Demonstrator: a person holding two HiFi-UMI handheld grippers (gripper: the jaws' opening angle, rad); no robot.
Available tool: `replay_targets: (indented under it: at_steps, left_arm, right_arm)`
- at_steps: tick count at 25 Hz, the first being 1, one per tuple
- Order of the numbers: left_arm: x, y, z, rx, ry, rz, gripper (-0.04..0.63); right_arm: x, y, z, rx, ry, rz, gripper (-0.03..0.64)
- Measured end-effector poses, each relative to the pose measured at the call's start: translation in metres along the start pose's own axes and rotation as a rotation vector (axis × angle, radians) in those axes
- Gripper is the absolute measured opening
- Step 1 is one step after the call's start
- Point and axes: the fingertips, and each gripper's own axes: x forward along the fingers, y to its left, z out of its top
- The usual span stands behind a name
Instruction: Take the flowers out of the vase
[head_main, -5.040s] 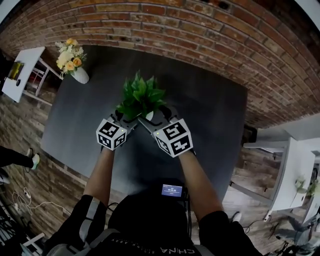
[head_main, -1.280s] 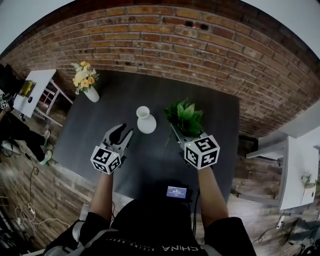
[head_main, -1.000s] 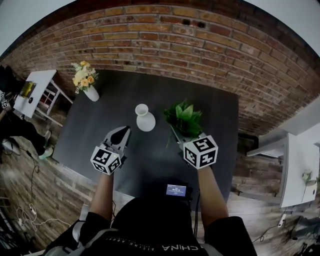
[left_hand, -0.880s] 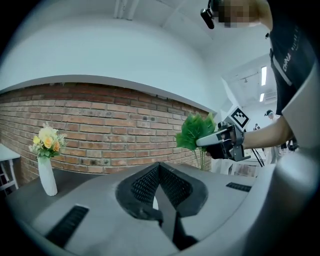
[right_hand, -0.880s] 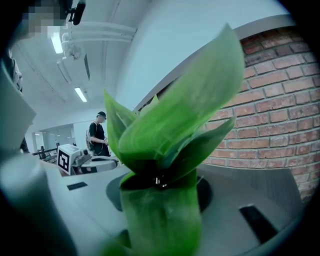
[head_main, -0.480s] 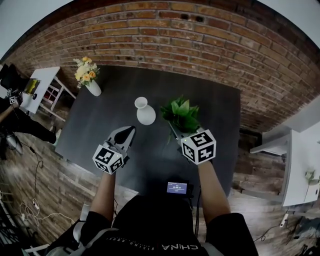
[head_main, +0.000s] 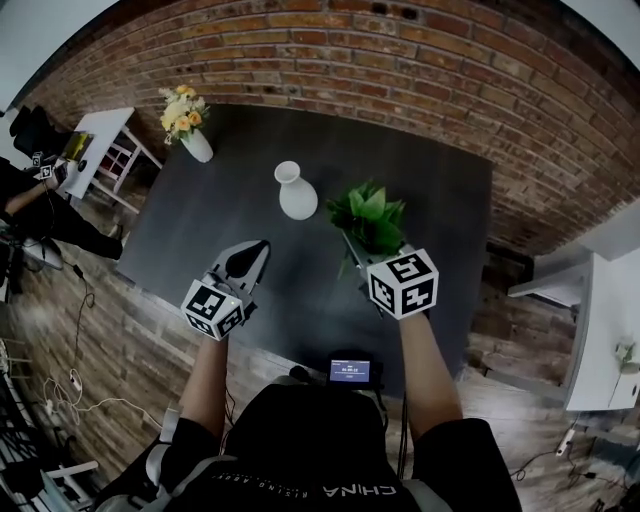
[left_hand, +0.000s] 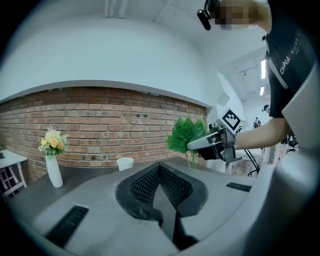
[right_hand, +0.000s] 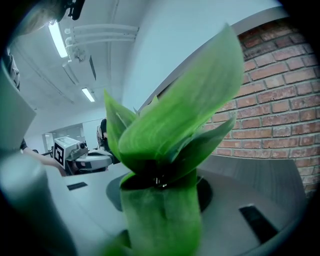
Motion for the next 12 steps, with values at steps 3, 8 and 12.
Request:
replay_targets:
  at_steps: [3, 8, 12]
  left_arm:
    - [-0.013, -0.01, -0.004, -0.011, -0.001, -0.007, 0.005]
    - [-0.043, -0.041, -0.004, 0.018, -0.032, -0.086, 0.005]
    - [-0.09, -0.057, -0.011, 0.027, -0.036, -0.117, 0.005]
  right_arm:
    - [-0.01, 0.018, -0.004, 0.0, -0.008, -0.004, 0.101]
    - [-0.03, 0.049, -0.012, -0.013, -0.021, -0.05, 0.101]
    - [-0.047, 0.094, -0.023, -0.045, -0.02, -0.075, 0.101]
